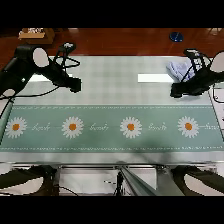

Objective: Fold the shirts.

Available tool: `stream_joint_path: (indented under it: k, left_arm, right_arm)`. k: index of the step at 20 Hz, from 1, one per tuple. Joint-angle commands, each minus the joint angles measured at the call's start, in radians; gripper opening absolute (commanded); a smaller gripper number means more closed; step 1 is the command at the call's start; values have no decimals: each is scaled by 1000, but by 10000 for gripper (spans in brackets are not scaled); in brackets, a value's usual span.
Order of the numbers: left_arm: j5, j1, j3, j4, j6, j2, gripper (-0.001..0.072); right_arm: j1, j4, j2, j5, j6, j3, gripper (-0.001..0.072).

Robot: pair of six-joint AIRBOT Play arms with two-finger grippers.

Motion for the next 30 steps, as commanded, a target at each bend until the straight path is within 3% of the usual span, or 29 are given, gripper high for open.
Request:
stream_joint_path:
  k: [1,16,22,25,28,30]
  left_arm:
    - [0,0,1,0,0,0,624]
    - [0,0,1,0,0,0,624]
    - [5,0,0,0,0,0,624]
    - [22,0,0,0,1,-1,623]
    - [65,1,1,0,0,0,624]
    - [51,1,1,0,-27,2,624]
  right_arm:
    - [1,0,0,0,0,1,598]
    - [1,0,0,0,0,1,598]
    - [1,-1,0,-117,-5,1,586]
    - [0,-178,0,-344,35,1,586]
    - [-2,-586,-6,-587,301,2,569]
    - [-31,-733,-39,-658,433,23,565]
